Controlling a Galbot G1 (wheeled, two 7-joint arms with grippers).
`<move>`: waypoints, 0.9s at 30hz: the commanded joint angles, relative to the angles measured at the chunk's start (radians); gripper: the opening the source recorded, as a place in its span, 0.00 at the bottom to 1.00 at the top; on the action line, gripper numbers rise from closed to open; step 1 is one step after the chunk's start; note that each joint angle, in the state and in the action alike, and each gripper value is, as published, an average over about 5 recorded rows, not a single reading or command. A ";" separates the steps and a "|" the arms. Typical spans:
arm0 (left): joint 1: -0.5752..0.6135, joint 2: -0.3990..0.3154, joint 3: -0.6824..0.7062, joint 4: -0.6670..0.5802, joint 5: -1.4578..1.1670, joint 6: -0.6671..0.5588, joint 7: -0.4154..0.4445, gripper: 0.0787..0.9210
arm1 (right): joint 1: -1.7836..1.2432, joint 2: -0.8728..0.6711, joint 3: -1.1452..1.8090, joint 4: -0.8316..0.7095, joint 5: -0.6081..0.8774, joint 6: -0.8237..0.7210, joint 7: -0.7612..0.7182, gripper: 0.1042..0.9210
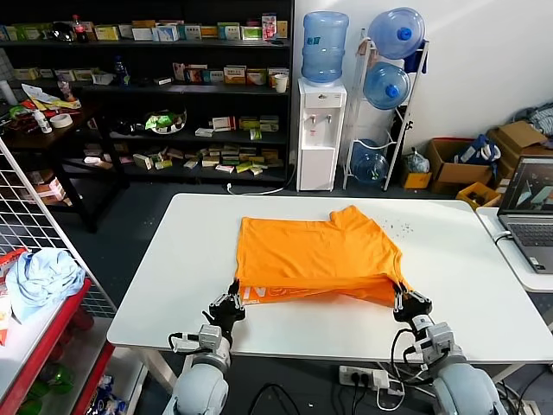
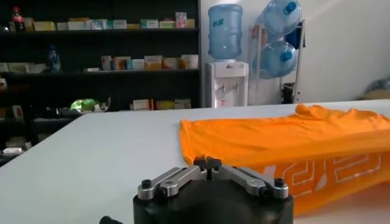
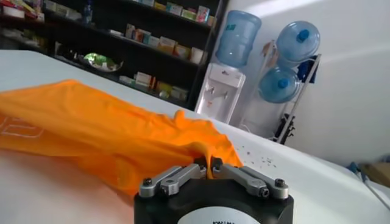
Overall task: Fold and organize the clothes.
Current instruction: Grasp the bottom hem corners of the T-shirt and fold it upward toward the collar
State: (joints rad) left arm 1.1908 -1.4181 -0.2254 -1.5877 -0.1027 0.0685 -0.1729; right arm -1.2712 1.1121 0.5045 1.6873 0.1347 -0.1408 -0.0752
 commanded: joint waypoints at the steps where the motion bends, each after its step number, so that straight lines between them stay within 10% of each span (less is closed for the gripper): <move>1: -0.106 0.003 0.018 0.111 -0.001 -0.001 -0.001 0.02 | 0.119 -0.012 -0.023 -0.129 0.020 0.009 -0.004 0.03; 17: -0.171 0.013 0.035 0.176 0.020 -0.093 -0.013 0.04 | 0.206 -0.002 -0.089 -0.188 0.093 -0.019 -0.018 0.23; 27: -0.078 0.032 0.038 0.057 -0.022 -0.118 0.003 0.34 | 0.087 0.001 -0.037 -0.069 0.124 -0.092 -0.010 0.58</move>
State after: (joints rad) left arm 1.0696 -1.3924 -0.1895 -1.4699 -0.1029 -0.0178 -0.1722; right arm -1.1510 1.1071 0.4566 1.5813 0.2344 -0.2043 -0.0868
